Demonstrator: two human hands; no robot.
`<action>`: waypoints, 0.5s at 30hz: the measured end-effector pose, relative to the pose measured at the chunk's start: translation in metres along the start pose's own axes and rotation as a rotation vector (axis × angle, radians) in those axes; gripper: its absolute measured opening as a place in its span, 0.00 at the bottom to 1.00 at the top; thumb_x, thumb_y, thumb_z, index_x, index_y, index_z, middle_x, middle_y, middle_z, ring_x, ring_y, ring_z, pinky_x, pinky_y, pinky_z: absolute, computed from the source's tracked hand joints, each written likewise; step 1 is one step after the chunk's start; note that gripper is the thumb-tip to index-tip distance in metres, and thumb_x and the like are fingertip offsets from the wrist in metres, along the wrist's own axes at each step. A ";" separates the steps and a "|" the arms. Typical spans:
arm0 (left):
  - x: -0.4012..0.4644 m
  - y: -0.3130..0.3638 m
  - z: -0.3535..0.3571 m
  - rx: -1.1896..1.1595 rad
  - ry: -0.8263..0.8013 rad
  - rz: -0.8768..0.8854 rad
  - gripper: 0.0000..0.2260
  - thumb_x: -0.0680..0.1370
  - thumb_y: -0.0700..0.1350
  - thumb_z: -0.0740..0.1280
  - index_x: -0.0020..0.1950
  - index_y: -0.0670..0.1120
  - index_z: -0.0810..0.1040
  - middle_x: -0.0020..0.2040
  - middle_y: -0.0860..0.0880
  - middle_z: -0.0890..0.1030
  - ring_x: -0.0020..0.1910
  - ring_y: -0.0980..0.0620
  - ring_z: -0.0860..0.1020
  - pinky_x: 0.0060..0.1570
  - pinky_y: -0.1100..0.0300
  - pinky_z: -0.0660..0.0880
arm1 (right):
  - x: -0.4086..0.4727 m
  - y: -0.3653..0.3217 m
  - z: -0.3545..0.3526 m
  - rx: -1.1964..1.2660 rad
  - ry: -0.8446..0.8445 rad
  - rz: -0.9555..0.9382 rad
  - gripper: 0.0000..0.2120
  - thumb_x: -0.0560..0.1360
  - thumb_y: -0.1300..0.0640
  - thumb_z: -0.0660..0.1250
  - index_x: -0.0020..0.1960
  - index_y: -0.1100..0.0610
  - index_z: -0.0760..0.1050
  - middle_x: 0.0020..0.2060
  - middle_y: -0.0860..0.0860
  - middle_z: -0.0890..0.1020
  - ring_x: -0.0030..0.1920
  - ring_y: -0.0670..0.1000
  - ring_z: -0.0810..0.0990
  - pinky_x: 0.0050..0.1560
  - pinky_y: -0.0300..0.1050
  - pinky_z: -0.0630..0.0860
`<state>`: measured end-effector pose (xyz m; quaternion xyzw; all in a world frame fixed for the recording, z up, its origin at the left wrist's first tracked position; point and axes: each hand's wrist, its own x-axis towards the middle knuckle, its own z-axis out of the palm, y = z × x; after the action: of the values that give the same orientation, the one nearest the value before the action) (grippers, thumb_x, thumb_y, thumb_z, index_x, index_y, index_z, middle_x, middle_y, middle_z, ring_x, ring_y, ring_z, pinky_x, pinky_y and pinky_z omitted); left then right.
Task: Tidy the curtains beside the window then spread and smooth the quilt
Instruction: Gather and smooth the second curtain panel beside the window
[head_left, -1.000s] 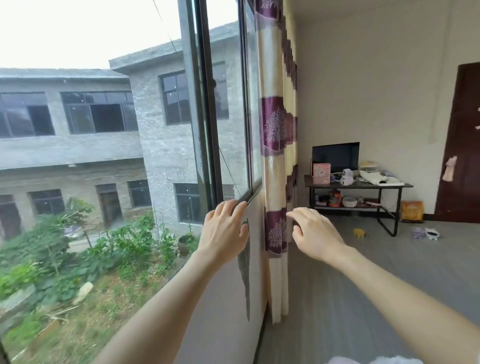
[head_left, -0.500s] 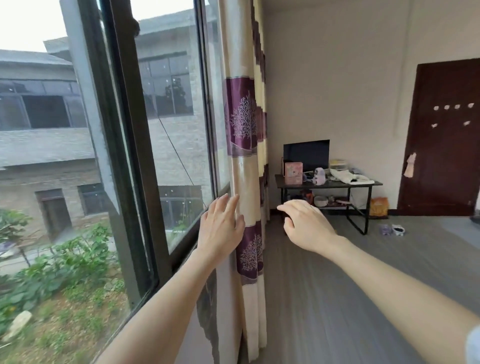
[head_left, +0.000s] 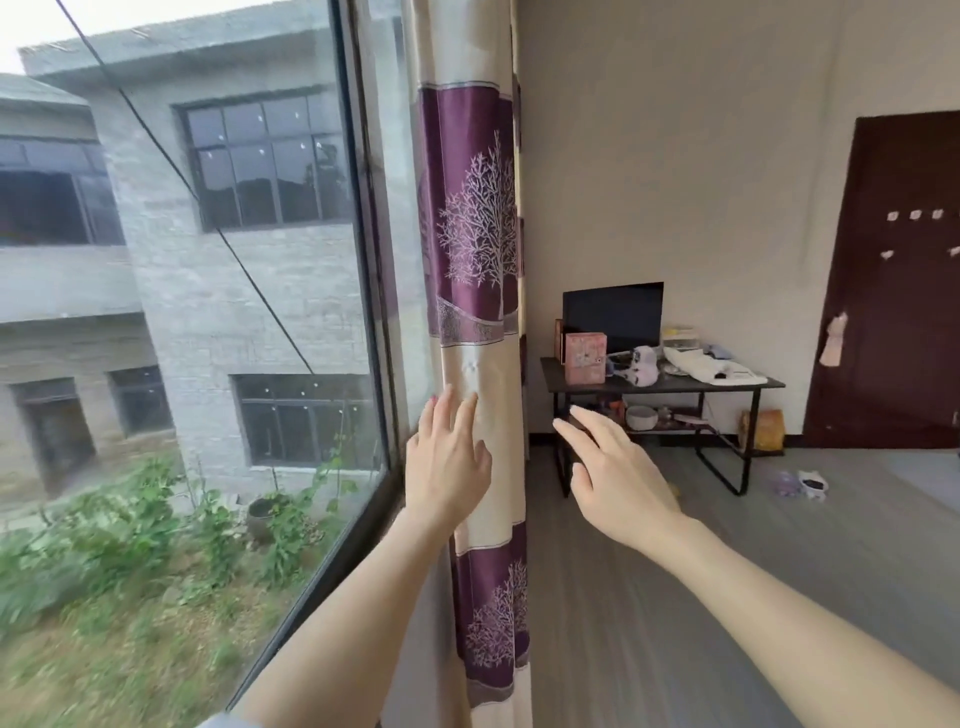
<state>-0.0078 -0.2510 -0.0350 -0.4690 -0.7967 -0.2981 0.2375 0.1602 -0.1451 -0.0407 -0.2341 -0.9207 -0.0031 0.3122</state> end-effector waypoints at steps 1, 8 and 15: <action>0.014 -0.007 0.011 0.024 0.023 0.015 0.27 0.77 0.46 0.59 0.75 0.48 0.55 0.77 0.45 0.54 0.76 0.45 0.51 0.68 0.47 0.62 | 0.015 0.006 0.010 -0.019 0.015 -0.031 0.25 0.77 0.59 0.54 0.74 0.51 0.56 0.75 0.50 0.57 0.75 0.49 0.52 0.71 0.47 0.58; 0.151 -0.053 0.080 0.122 0.187 0.058 0.31 0.76 0.52 0.60 0.77 0.53 0.50 0.78 0.45 0.47 0.76 0.42 0.44 0.71 0.45 0.55 | 0.184 0.046 0.064 0.004 0.218 -0.211 0.27 0.77 0.57 0.55 0.75 0.48 0.53 0.76 0.52 0.52 0.76 0.53 0.46 0.74 0.54 0.46; 0.263 -0.088 0.145 0.054 0.241 0.040 0.30 0.76 0.53 0.63 0.76 0.55 0.54 0.78 0.45 0.44 0.75 0.38 0.41 0.72 0.41 0.50 | 0.342 0.069 0.125 0.500 0.182 -0.127 0.36 0.76 0.46 0.60 0.70 0.33 0.36 0.74 0.44 0.34 0.73 0.47 0.52 0.59 0.51 0.69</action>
<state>-0.2179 -0.0235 0.0129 -0.4392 -0.7606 -0.3258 0.3499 -0.1196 0.0826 0.0462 -0.0902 -0.8738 0.1838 0.4411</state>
